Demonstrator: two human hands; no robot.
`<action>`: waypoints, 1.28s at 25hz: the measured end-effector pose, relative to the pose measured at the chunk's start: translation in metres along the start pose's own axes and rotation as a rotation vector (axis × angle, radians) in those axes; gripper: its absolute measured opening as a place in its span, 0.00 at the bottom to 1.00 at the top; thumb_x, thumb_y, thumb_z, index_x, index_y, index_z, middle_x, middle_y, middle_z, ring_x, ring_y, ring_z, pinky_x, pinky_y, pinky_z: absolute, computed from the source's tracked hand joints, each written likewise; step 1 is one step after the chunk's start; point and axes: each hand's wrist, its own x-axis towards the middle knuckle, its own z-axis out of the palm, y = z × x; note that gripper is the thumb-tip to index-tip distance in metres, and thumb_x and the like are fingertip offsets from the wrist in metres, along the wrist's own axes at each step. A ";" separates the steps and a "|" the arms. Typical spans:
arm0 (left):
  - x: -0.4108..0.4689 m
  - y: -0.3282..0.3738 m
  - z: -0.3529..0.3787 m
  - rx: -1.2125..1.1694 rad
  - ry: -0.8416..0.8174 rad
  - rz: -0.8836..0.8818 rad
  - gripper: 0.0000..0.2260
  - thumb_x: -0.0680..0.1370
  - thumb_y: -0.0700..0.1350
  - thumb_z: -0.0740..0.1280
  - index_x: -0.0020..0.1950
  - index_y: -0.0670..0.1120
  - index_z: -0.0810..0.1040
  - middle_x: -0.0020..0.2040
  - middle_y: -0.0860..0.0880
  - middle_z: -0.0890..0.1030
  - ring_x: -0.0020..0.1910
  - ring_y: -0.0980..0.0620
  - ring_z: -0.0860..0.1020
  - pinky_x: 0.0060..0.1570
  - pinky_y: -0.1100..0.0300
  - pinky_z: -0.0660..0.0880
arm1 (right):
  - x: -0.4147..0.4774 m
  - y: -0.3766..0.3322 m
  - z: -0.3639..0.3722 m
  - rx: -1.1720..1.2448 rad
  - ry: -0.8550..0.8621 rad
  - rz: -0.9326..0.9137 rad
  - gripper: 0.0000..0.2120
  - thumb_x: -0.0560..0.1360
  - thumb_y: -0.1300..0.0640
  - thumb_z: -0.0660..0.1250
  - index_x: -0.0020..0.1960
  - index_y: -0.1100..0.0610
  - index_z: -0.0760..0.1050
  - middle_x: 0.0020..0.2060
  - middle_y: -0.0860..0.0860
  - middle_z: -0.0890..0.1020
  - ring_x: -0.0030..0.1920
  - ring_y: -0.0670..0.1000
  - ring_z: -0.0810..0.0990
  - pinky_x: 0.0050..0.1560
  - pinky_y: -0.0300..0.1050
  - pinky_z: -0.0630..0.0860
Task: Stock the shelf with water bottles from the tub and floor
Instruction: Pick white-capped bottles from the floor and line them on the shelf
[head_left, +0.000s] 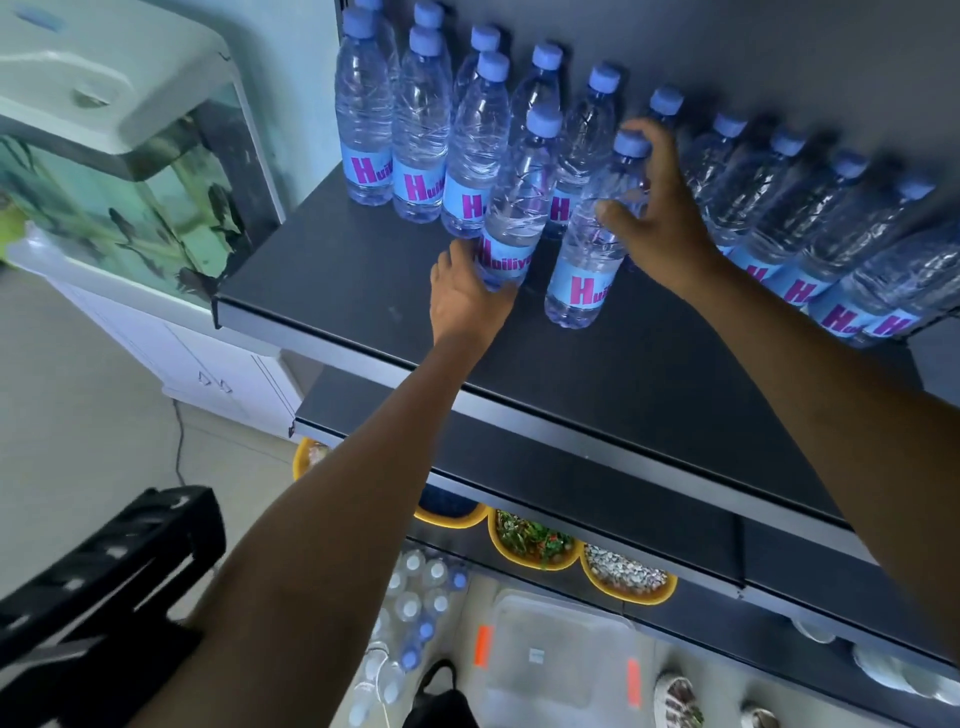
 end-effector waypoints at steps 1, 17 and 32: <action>0.002 -0.001 0.001 0.010 0.009 -0.012 0.23 0.72 0.49 0.76 0.60 0.40 0.72 0.57 0.44 0.77 0.60 0.43 0.74 0.60 0.49 0.72 | 0.003 0.002 0.002 0.000 0.017 0.004 0.30 0.75 0.59 0.66 0.75 0.56 0.61 0.70 0.53 0.71 0.67 0.57 0.74 0.70 0.61 0.71; 0.035 0.005 0.020 0.367 0.067 -0.042 0.26 0.74 0.61 0.70 0.63 0.46 0.71 0.56 0.48 0.81 0.57 0.43 0.80 0.44 0.53 0.67 | -0.008 0.037 0.077 0.073 0.082 0.431 0.37 0.69 0.61 0.78 0.72 0.62 0.63 0.67 0.58 0.75 0.67 0.57 0.76 0.69 0.57 0.74; 0.039 0.008 0.026 0.515 0.073 0.011 0.24 0.75 0.64 0.67 0.60 0.47 0.72 0.46 0.47 0.83 0.49 0.41 0.81 0.40 0.54 0.66 | -0.006 0.047 0.126 0.118 0.341 0.500 0.39 0.68 0.51 0.79 0.73 0.61 0.66 0.67 0.57 0.72 0.68 0.58 0.74 0.69 0.58 0.73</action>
